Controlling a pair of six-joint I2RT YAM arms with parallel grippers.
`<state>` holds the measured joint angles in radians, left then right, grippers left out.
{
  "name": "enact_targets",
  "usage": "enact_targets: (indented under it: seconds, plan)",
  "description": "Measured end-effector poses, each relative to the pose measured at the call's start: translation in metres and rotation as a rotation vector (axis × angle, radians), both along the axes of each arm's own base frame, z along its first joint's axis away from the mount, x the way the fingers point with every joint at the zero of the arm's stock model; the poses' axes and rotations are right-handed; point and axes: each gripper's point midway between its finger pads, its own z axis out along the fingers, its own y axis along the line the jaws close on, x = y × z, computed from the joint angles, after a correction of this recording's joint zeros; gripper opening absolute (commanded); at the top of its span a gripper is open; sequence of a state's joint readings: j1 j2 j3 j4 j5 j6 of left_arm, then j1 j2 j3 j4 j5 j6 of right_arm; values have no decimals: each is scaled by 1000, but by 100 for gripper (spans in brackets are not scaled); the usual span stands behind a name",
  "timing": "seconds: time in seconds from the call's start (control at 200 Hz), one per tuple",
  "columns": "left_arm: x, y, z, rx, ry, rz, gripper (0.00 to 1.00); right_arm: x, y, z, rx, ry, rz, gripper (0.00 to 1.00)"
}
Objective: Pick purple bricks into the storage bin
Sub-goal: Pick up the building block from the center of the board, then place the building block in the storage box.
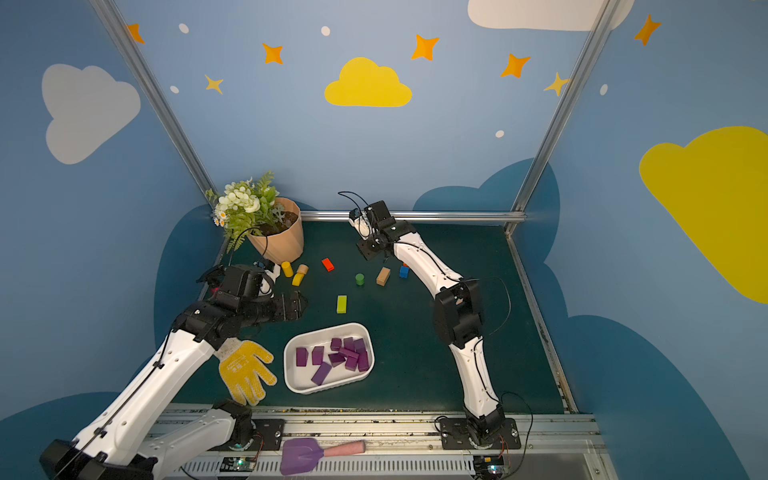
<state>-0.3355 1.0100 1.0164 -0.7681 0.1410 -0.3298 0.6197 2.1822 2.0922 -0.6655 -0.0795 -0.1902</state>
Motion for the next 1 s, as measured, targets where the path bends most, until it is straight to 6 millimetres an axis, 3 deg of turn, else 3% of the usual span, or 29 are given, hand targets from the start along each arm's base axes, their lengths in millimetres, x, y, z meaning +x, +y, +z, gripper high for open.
enact_targets:
  seconds: [0.255,0.601,0.761,1.001]
  plan:
    - [-18,5,3,-51,34,59,100,-61,16,5,-15,32,57,29]
    - [-38,7,-20,-92,146,110,100,-123,32,33,-2,-1,113,31]
    - [-47,9,-36,-94,209,142,100,-145,34,33,-30,-11,130,31]
    - [-60,14,-43,-110,239,182,100,-187,29,28,-61,-7,164,31]
